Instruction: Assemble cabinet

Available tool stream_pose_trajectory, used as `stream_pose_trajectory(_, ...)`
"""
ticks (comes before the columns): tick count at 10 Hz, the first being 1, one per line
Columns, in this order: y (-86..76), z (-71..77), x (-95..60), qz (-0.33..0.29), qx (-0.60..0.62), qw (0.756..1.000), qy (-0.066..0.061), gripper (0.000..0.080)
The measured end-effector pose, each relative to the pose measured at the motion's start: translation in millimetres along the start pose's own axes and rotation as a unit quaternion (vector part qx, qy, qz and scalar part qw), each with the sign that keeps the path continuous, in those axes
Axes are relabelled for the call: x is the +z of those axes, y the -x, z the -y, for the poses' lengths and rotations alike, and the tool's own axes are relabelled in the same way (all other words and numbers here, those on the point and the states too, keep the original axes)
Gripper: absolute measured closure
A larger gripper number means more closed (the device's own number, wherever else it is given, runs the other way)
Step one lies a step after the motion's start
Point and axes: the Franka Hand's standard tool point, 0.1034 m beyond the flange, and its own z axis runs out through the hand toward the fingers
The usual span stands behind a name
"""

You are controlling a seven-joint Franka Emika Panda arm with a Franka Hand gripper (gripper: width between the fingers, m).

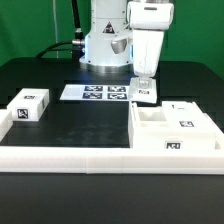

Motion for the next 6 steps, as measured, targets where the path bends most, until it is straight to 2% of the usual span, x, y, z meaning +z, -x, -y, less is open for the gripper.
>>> stream_pose_trajectory(2,-5.5,1.8,7.6,-0.001,0.004,1.0,-0.006,0.0729)
stream_pose_trajectory(3,-8.1,-2.3,10.2,-0.003,0.005,1.0,-0.006,0.0729)
stream_pose_trajectory(5,-8.5,-3.0,10.7,-0.002,0.005,1.0,-0.008,0.0729)
stream_pose_trajectory(6,-8.3,-3.1,10.2,0.001,0.005,1.0,-0.014,0.0729)
